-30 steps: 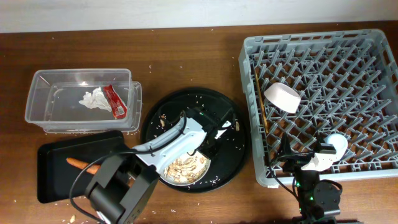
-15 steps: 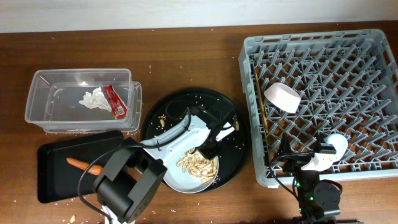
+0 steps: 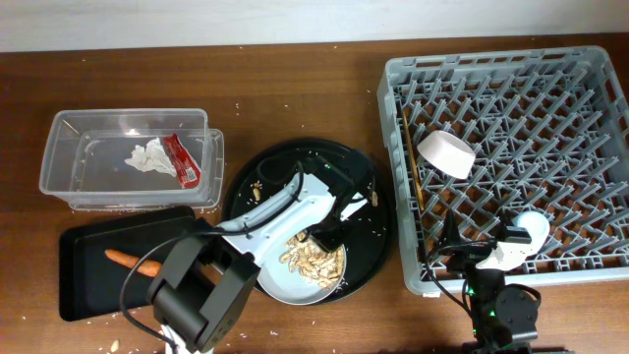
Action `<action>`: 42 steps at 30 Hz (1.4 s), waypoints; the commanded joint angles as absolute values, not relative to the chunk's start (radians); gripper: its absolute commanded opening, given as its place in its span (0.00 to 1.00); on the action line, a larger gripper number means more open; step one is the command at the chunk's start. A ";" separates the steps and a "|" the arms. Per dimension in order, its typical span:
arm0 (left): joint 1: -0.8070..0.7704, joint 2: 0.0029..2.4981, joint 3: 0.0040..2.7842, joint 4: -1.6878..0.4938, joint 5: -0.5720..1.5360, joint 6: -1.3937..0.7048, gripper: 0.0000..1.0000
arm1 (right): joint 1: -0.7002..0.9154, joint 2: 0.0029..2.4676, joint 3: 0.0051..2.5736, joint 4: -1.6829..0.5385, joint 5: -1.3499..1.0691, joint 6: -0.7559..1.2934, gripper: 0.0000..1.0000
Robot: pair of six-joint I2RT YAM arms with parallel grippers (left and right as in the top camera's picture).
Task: Sort waste into correct bins and load items into the dishwasher rack
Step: 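Grasp the white plate rim with the left gripper and lift it, then tilt the plate over the black tray to scrape off the rice scraps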
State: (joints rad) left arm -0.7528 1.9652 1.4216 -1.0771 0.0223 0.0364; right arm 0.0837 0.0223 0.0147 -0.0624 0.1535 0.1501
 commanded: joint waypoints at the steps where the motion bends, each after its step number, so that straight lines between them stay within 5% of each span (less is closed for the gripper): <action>1: -0.760 1.839 1.445 -1.182 0.039 -0.016 0.39 | 0.078 0.015 0.006 -0.063 0.162 0.146 0.98; 5: -0.800 1.800 1.443 -1.252 0.159 -0.023 0.38 | 0.078 0.015 0.006 -0.063 0.162 0.146 0.98; 11: -0.947 1.800 1.330 -1.232 0.073 -0.128 0.39 | 0.078 0.015 0.006 -0.063 0.162 0.146 0.98; 25: -0.957 1.800 1.119 -1.043 0.115 -0.171 0.39 | 0.078 0.015 0.006 -0.063 0.162 0.146 0.98; 27: -0.957 1.800 1.118 -1.024 0.102 -0.171 0.31 | 0.078 0.015 0.006 -0.064 0.162 0.146 0.98; 29: -0.954 1.800 1.118 -1.021 0.078 -0.171 0.09 | 0.078 0.015 0.006 -0.063 0.162 0.146 0.98; 32: -0.950 1.800 1.121 -1.013 0.062 -0.171 0.00 | 0.078 0.015 0.006 -0.063 0.162 0.146 0.98; 42: -0.843 1.800 1.230 -1.007 -0.092 -0.172 0.00 | 0.078 0.015 0.006 -0.063 0.162 0.146 0.98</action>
State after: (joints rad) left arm -0.8932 1.8023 1.1690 -1.0107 0.0090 -0.1658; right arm 0.0837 0.0223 0.0147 -0.0624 0.1535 0.1501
